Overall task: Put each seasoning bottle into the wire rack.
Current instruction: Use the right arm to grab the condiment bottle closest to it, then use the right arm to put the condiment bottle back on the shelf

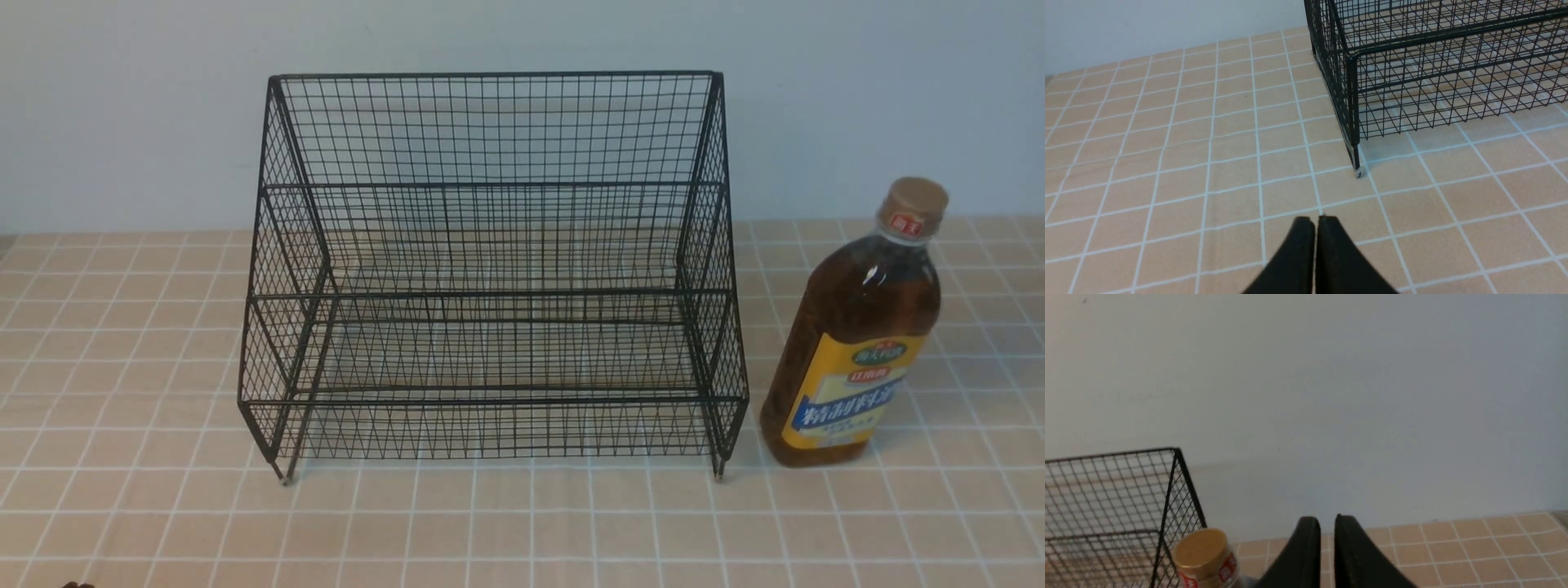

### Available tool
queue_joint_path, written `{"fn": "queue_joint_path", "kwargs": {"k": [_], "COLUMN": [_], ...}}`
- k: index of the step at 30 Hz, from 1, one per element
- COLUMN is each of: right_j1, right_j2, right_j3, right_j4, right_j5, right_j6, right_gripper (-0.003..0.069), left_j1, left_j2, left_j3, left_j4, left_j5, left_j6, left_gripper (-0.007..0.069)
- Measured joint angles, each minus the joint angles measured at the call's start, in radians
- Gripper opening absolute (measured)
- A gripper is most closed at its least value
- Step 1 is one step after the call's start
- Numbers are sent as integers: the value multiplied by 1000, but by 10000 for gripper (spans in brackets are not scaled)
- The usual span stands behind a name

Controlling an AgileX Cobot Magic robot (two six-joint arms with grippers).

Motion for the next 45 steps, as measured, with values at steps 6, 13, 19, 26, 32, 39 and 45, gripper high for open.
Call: {"fn": "queue_joint_path", "kwargs": {"k": [6, 13, 19, 26, 32, 39, 45], "right_j1": [125, 166, 167, 167, 172, 173, 172], "right_j2": [134, 246, 381, 501, 534, 463, 387], "right_j3": [-52, -64, -64, -67, -68, -82, -244], "right_j4": [-23, -28, -29, -40, -47, -16, 44], "right_j5": [-13, -110, -200, -223, -287, -212, -154], "right_j6": [-17, -22, -24, -33, -74, -192, -255], "right_gripper": [233, 510, 634, 601, 309, 321, 319], "left_j1": [0, 0, 0, 0, 0, 0, 0], "left_j2": [0, 0, 0, 0, 0, 0, 0], "left_j3": [0, 0, 0, 0, 0, 0, 0], "left_j4": [0, 0, 0, 0, 0, 0, 0], "left_j5": [0, 0, 0, 0, 0, 0, 0], "left_j6": [0, 0, 0, 0, 0, 0, 0], "left_gripper": [-10, -10, -10, -10, -10, -10, -10]}}
